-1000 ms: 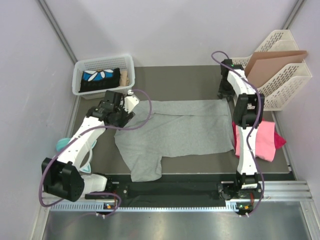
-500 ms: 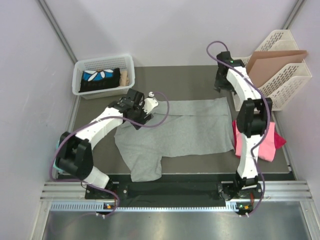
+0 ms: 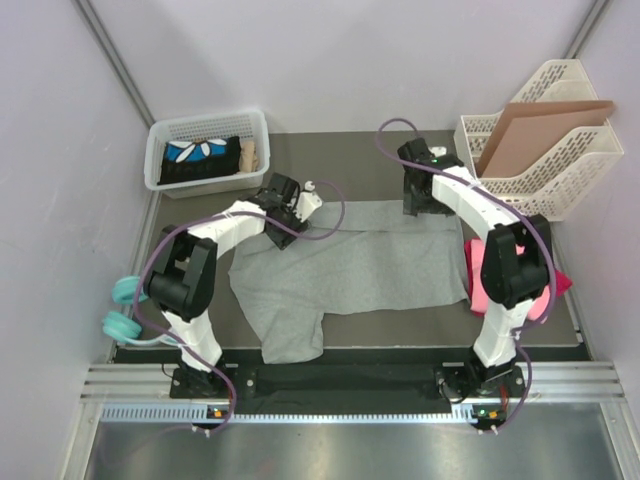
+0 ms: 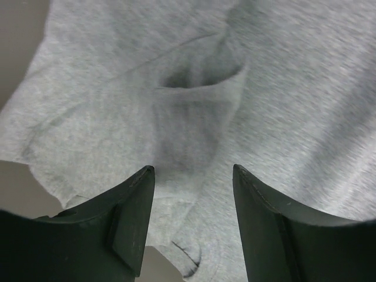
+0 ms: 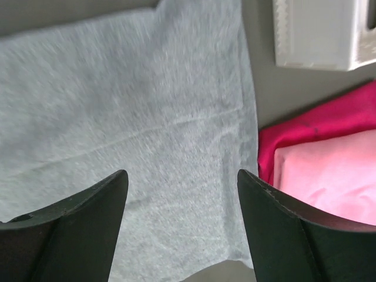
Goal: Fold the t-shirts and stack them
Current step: Fold the tshirt
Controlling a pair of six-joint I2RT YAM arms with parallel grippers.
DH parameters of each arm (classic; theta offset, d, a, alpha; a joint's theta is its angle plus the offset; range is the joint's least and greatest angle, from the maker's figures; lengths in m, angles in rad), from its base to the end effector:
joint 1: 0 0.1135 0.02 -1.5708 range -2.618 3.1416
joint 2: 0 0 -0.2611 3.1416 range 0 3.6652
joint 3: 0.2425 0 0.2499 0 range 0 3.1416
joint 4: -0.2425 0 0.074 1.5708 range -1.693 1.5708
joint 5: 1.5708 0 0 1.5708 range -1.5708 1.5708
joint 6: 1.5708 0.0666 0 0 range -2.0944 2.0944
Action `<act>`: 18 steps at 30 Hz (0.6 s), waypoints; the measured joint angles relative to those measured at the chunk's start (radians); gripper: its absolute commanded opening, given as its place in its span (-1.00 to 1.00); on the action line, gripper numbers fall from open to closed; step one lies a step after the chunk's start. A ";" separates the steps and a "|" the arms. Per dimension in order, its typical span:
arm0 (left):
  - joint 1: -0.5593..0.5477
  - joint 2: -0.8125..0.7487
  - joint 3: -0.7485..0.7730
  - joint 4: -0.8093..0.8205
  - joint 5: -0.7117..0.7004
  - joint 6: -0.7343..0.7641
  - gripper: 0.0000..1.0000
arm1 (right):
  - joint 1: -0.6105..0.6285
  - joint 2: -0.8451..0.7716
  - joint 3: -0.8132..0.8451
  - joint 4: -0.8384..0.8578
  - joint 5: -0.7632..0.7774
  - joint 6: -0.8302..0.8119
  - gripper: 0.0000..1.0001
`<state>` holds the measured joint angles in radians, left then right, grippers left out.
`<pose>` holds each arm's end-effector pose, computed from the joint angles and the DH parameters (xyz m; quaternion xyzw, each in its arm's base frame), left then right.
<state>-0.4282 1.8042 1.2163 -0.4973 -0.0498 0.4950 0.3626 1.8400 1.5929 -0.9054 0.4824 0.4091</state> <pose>0.3481 -0.1552 0.1586 0.4268 0.8715 0.0322 0.2394 0.3787 0.1106 0.2425 0.0717 0.9485 -0.1406 0.2747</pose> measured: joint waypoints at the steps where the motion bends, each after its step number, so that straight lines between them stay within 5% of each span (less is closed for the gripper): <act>1: 0.008 0.002 0.007 0.005 -0.003 0.000 0.21 | 0.004 0.013 -0.023 0.000 -0.003 0.003 0.49; 18: 0.114 0.033 0.098 0.072 -0.046 -0.023 0.17 | 0.015 0.037 -0.080 0.054 -0.016 0.014 0.45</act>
<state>-0.3141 1.8374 1.3140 -0.4248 -0.0959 0.4721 0.3779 1.8774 1.5124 -0.8513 0.4660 0.4232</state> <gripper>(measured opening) 0.596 0.727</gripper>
